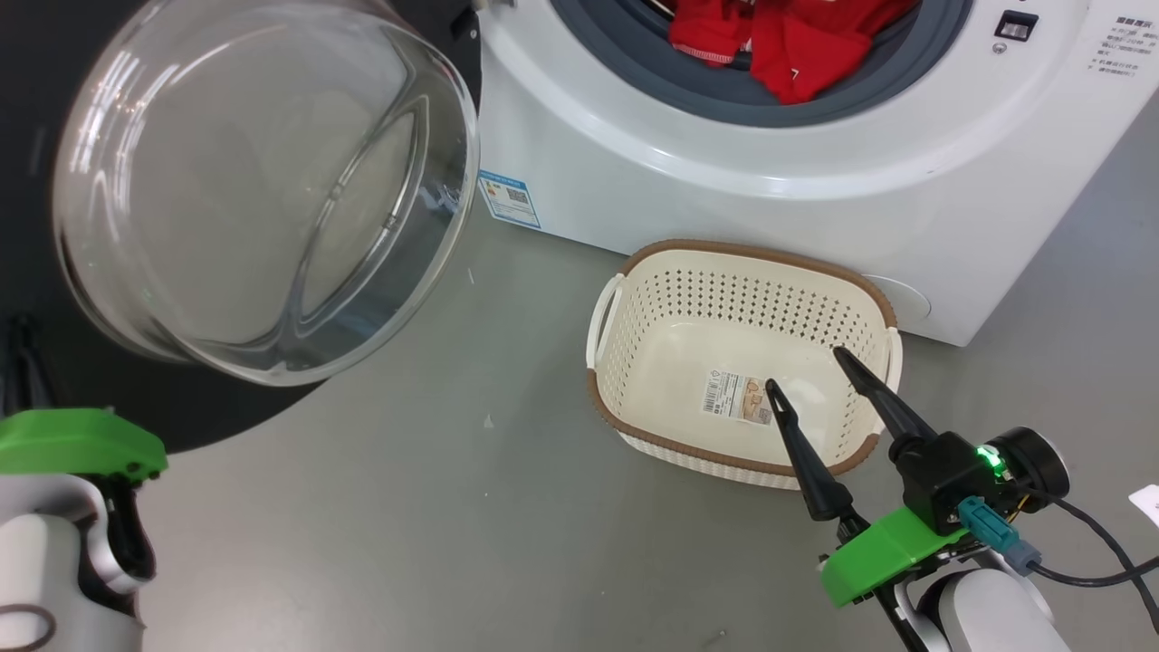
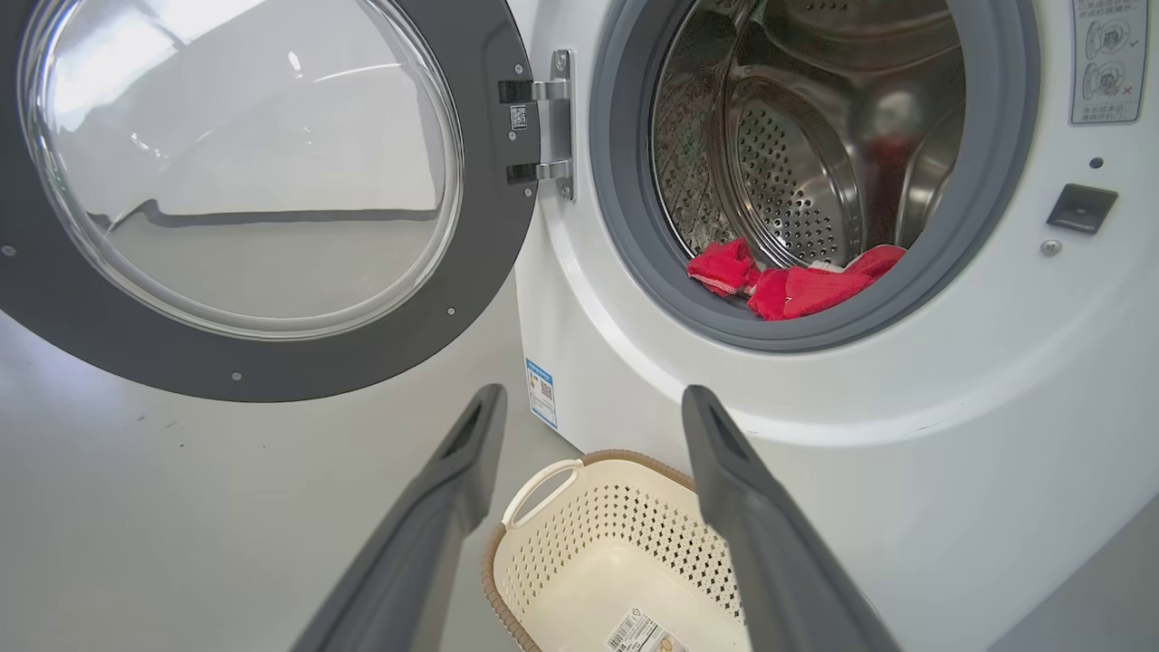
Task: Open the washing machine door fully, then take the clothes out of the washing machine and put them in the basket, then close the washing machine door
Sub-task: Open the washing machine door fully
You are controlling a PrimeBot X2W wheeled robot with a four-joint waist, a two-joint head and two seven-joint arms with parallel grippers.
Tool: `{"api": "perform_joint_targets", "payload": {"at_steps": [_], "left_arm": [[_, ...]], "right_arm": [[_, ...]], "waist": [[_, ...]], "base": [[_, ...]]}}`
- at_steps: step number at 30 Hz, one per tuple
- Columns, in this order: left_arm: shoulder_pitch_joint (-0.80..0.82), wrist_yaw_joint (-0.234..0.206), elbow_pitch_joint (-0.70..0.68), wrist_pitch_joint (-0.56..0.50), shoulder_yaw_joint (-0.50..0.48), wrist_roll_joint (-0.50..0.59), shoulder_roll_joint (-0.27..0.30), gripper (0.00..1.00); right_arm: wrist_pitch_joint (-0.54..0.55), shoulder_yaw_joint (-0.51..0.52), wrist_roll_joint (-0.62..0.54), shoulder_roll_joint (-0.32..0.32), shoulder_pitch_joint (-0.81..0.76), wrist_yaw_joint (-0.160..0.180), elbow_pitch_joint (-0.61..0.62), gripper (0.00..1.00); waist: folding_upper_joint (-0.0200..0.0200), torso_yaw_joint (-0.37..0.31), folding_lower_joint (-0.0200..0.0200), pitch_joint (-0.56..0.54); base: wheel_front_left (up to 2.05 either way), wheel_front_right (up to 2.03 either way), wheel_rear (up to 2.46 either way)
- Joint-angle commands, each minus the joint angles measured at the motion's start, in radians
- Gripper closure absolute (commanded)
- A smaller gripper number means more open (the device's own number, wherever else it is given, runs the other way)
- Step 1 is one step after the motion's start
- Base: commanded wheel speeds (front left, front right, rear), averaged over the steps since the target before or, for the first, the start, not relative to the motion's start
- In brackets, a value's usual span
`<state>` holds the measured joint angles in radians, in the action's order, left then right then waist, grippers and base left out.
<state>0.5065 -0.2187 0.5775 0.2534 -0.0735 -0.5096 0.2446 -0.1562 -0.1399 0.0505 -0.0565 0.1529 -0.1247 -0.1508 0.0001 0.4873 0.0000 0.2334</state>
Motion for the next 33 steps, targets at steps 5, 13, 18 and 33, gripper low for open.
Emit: {"api": "perform_joint_targets", "payload": {"at_steps": [5,13,18,33], "left_arm": [[0.066,0.01,0.026,0.008,-0.074,0.024,0.065,1.0],[0.089,0.04,0.073,0.008,-0.147,0.03,0.059,1.0],[0.081,0.056,0.057,0.008,-0.18,0.05,0.041,1.0],[-0.105,0.043,-0.515,-0.063,-0.098,0.156,-0.03,0.0]], "right_arm": [[0.003,-0.031,-0.011,0.006,0.042,-0.006,0.032,0.0],[-0.006,-0.035,-0.003,0.006,0.052,-0.006,0.024,0.0],[-0.017,-0.037,0.01,0.006,0.059,-0.006,0.01,0.0],[-0.087,0.006,0.095,0.006,0.069,-0.006,-0.06,0.0]], "waist": [[-0.0001,-0.009,0.0,0.009],[-0.0001,-0.032,0.0,0.013],[-0.0001,-0.053,0.0,0.0],[-0.0001,-0.178,0.0,-0.097]], "base": [[0.0,0.0,0.0],[0.0,0.0,0.0],[0.0,0.0,0.0],[0.0,0.0,0.0]]}}
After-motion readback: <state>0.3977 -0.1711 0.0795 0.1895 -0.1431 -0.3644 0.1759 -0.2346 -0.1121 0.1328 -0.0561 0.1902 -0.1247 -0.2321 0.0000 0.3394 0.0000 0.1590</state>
